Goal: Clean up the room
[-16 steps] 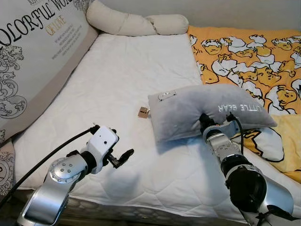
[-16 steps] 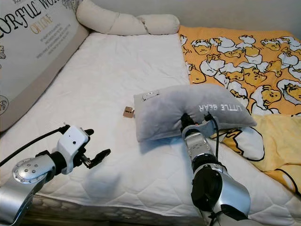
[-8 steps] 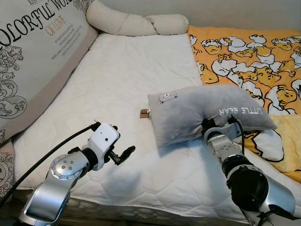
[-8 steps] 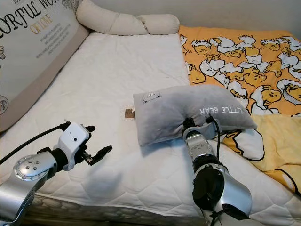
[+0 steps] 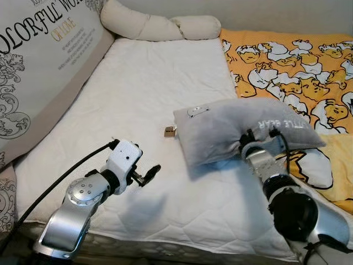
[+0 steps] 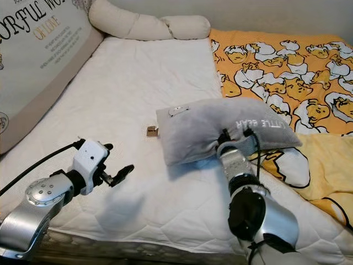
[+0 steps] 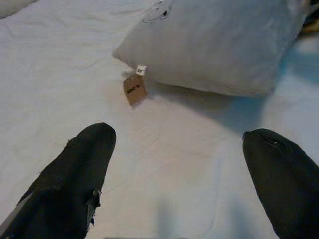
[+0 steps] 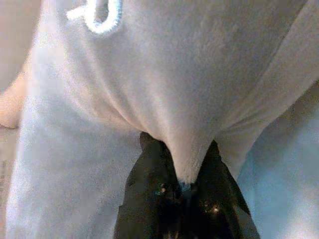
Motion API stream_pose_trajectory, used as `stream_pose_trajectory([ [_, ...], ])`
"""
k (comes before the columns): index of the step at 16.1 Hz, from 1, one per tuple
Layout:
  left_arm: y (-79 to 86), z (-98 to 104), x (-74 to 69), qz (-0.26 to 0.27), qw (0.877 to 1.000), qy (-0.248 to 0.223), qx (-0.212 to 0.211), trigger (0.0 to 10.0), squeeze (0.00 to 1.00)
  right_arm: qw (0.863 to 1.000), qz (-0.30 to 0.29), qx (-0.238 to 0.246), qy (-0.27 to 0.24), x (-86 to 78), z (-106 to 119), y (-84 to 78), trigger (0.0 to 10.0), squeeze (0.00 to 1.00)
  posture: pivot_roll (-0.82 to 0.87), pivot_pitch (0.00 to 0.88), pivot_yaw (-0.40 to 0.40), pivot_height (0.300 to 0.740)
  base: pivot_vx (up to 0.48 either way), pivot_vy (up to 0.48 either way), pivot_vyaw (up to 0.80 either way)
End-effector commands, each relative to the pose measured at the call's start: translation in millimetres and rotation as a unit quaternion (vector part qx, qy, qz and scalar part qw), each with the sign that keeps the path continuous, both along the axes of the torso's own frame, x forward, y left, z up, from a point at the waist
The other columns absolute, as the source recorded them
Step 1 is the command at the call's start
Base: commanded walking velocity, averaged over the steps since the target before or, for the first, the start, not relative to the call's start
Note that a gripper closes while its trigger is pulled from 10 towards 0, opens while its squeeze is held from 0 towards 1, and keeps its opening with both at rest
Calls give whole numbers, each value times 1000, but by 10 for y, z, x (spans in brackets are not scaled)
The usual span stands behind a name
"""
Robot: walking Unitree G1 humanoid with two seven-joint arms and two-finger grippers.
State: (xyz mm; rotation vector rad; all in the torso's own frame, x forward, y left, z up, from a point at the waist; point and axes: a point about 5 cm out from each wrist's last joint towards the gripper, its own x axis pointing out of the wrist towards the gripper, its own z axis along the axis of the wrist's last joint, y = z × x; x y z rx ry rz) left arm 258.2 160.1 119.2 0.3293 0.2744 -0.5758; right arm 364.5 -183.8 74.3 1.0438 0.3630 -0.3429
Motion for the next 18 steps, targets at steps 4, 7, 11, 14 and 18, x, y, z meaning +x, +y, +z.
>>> stream_pose_trajectory([
  [4,227,101,186,100,994,-40,-23,10000,0,993,77,-56,-72,287,523,117,0,0,88,0,-2,740,0,0,0],
  [7,511,225,374,220,971,-83,-34,10000,0,972,168,-65,-154,452,959,411,0,0,70,0,8,740,0,0,0],
  [11,768,334,469,316,940,-116,-50,10000,0,913,312,-82,-251,513,1456,820,0,0,65,0,10,740,0,0,0],
  [14,896,264,413,344,931,-110,-50,10000,0,876,363,-38,-315,484,1830,806,0,0,67,0,6,740,0,0,0],
  [18,1031,232,347,405,904,-104,-93,10000,0,861,425,-39,-276,229,1378,500,0,0,42,0,25,740,0,0,0],
])
